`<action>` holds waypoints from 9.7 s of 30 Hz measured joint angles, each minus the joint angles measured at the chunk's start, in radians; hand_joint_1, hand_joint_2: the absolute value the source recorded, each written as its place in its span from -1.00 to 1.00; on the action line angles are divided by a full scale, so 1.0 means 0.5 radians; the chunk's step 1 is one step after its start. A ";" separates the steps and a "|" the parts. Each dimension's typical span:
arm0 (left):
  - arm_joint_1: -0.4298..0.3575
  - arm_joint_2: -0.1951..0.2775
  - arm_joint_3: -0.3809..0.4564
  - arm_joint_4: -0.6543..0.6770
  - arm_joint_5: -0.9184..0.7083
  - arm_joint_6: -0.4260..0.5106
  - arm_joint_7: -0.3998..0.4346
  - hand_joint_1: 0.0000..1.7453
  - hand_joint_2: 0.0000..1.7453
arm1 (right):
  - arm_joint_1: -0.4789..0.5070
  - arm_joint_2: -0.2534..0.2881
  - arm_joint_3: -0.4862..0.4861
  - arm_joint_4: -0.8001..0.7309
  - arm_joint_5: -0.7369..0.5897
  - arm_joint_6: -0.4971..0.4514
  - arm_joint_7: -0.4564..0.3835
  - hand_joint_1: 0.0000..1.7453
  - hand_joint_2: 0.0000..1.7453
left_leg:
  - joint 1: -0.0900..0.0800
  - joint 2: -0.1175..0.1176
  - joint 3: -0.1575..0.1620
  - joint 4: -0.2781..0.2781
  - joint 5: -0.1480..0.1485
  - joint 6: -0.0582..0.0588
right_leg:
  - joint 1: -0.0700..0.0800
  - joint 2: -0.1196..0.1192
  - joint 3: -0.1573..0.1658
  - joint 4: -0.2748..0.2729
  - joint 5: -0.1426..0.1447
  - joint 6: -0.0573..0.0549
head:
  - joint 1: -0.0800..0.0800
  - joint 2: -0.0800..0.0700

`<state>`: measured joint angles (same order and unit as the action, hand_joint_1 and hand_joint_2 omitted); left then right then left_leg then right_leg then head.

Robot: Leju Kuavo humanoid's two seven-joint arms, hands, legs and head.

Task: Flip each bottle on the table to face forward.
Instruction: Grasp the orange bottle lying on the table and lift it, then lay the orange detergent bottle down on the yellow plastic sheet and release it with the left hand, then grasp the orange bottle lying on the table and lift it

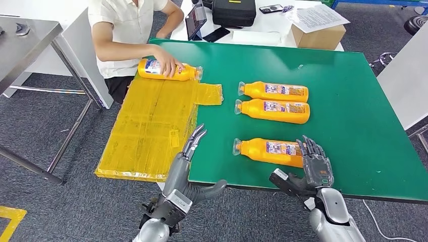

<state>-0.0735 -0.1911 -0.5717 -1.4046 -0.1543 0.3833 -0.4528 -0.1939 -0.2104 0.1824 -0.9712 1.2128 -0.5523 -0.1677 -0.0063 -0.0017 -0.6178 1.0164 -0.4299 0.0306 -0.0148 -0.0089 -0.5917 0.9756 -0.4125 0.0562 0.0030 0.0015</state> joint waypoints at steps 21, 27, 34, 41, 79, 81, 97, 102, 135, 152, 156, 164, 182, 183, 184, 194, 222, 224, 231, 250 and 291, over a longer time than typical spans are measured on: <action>-0.011 0.000 -0.018 -0.018 -0.027 -0.007 0.022 -1.00 1.00 | -0.242 -0.001 0.211 0.228 0.027 0.199 0.149 -1.00 1.00 | 0.000 0.002 0.004 0.000 0.000 0.000 | 0.000 0.001 0.002 0.000 0.000 0.000 | 0.000 0.000; -0.018 0.001 -0.018 -0.026 -0.070 -0.036 0.085 -1.00 1.00 | -0.446 0.007 0.248 0.403 -0.020 0.615 0.400 -1.00 1.00 | 0.000 0.015 0.032 -0.001 -0.008 0.002 | 0.000 0.010 0.006 -0.004 -0.006 -0.004 | 0.001 0.000; -0.025 0.001 -0.018 -0.027 -0.080 -0.045 0.098 -1.00 1.00 | -0.532 0.006 0.278 0.506 -0.031 0.655 0.405 -1.00 1.00 | -0.001 0.013 0.040 -0.001 -0.005 0.005 | -0.001 0.010 0.028 -0.005 0.000 -0.001 | 0.000 0.000; -0.033 0.001 -0.019 -0.027 0.034 -0.188 0.144 -1.00 1.00 | -0.613 0.003 0.286 0.608 -0.135 0.811 0.338 0.81 1.00 | 0.000 0.015 0.053 -0.001 -0.008 0.004 | 0.000 0.010 0.026 -0.007 -0.002 -0.002 | 0.000 0.000; -0.075 -0.029 0.080 0.302 1.293 -0.433 0.336 -1.00 1.00 | -0.066 0.207 0.130 -0.075 -1.738 1.239 -0.617 1.00 1.00 | 0.008 0.018 0.052 -0.001 -0.027 -0.002 | 0.007 0.016 0.050 -0.006 -0.018 -0.001 | 0.000 0.000; -0.080 -0.025 0.072 0.302 1.293 -0.450 0.329 -1.00 1.00 | -0.069 0.242 0.153 -0.077 -1.742 1.237 -0.627 1.00 1.00 | 0.008 0.016 0.047 0.000 -0.027 -0.002 | 0.007 0.015 0.047 -0.006 -0.018 -0.001 | 0.000 0.000; -0.135 -0.019 0.040 0.230 1.320 -0.506 0.304 -1.00 1.00 | -0.132 0.397 0.400 -0.054 -1.735 1.230 -0.741 1.00 1.00 | 0.008 0.009 0.034 0.000 -0.027 -0.002 | 0.007 0.011 0.035 -0.005 -0.018 -0.001 | 0.000 0.000; -0.137 -0.016 0.040 0.228 1.320 -0.506 0.305 -1.00 1.00 | -0.139 0.401 0.424 -0.048 -1.735 1.230 -0.742 1.00 1.00 | 0.007 0.007 0.034 0.000 -0.027 -0.002 | 0.006 0.009 0.035 -0.005 -0.018 -0.001 | 0.000 0.000; -0.372 -0.021 0.039 0.416 1.780 -0.596 0.318 1.00 1.00 | -0.245 0.540 0.741 -0.026 -1.926 1.244 -0.975 -0.54 1.00 | 0.008 0.007 0.031 0.000 -0.025 -0.003 | 0.006 0.009 0.033 -0.004 -0.018 -0.001 | 0.001 0.000; -0.342 -0.021 0.071 0.376 1.749 -0.614 0.285 1.00 1.00 | -0.251 0.551 0.794 -0.022 -2.032 1.428 -0.979 -1.00 1.00 | 0.007 0.007 0.031 0.000 -0.024 -0.003 | 0.006 0.008 0.033 -0.004 -0.018 -0.001 | 0.000 0.000; -0.342 -0.021 0.076 0.376 1.732 -0.621 0.282 1.00 1.00 | -0.238 0.557 0.795 -0.031 -2.104 1.492 -1.008 -1.00 0.00 | 0.007 0.007 0.031 0.000 -0.024 -0.003 | 0.006 0.008 0.033 -0.004 -0.018 -0.001 | 0.000 0.000; -0.387 -0.016 0.110 0.396 1.709 -0.553 0.267 1.00 1.00 | -0.098 0.591 0.783 -0.263 -2.106 1.093 -1.019 -1.00 -1.00 | 0.008 0.005 0.031 0.000 -0.024 -0.003 | 0.006 0.006 0.033 -0.004 -0.019 -0.001 | 0.001 0.000; -0.380 0.253 0.527 0.353 0.896 -0.107 0.274 1.00 1.00 | 0.663 0.714 -0.095 -1.628 -1.790 -0.302 -1.067 -1.00 1.00 | 0.008 0.000 0.026 0.000 -0.024 -0.003 | 0.006 0.000 0.027 -0.004 -0.021 -0.004 | 0.001 0.000; -0.385 0.264 0.544 0.358 0.789 -0.065 0.270 1.00 1.00 | 0.674 0.735 -0.161 -1.669 -1.792 -0.302 -1.066 -1.00 1.00 | 0.008 0.000 0.026 0.000 -0.024 -0.003 | 0.007 0.000 0.028 -0.003 -0.021 -0.004 | 0.001 0.000; -0.393 0.276 0.555 0.369 0.646 -0.015 0.265 1.00 1.00 | 0.684 0.753 -0.216 -1.704 -1.794 -0.302 -1.066 -1.00 1.00 | 0.008 0.000 0.026 0.000 -0.024 -0.003 | 0.007 0.000 0.028 -0.003 -0.021 -0.004 | 0.001 0.000; -0.698 0.365 0.591 0.939 -0.675 0.012 0.370 1.00 1.00 | 0.643 0.826 -0.318 -1.752 -1.905 -0.298 -1.066 -1.00 1.00 | 0.009 0.001 0.027 0.000 -0.021 -0.004 | 0.007 0.000 0.029 -0.003 -0.020 -0.004 | 0.001 0.000; -1.092 0.331 0.614 1.745 -0.839 -0.630 0.138 -1.00 1.00 | 0.497 0.650 -0.003 -1.466 -2.116 -0.287 -1.066 -1.00 1.00 | 0.008 -0.003 0.031 0.000 -0.019 -0.007 | 0.006 -0.001 0.032 0.002 -0.020 -0.004 | 0.001 0.000; -1.094 0.311 0.653 1.745 -0.786 -0.715 0.106 -1.00 1.00 | 0.491 0.641 0.005 -1.451 -2.129 -0.282 -1.066 -1.00 1.00 | 0.008 -0.003 0.031 0.000 -0.019 -0.007 | 0.006 -0.001 0.032 0.002 -0.020 -0.004 | 0.001 0.000; -1.090 0.280 0.711 1.740 -0.761 -0.773 0.064 -1.00 1.00 | 0.480 0.621 0.021 -1.414 -2.139 -0.281 -1.066 -1.00 1.00 | 0.008 -0.002 0.032 0.000 -0.019 -0.007 | 0.006 -0.001 0.032 0.003 -0.020 -0.004 | 0.001 0.000; -0.484 0.091 0.455 0.431 -0.357 -0.066 -0.310 -1.00 1.00 | 0.492 0.615 -0.058 -1.223 -1.458 -0.285 -1.047 -1.00 1.00 | 0.006 0.003 0.029 0.000 -0.024 -0.009 | 0.005 0.003 0.026 0.001 -0.021 -0.004 | 0.000 0.000; 0.024 0.011 0.126 -0.204 0.165 0.165 -0.212 -1.00 1.00 | 0.034 0.073 -0.247 0.174 -0.130 -0.125 -0.042 -1.00 1.00 | 0.001 -0.002 0.040 0.000 -0.021 -0.002 | 0.001 -0.002 0.039 0.000 -0.020 -0.003 | 0.000 0.000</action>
<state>-0.0617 -0.1854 -0.5085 -1.5067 -0.0719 0.4657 -0.5588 -0.1766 -0.1738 0.0587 -0.8843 1.1481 -0.6149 -0.1888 -0.0056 -0.0028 -0.5976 1.0165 -0.4403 0.0298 -0.0142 -0.0100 -0.5722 0.9754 -0.4225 0.0548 0.0029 0.0015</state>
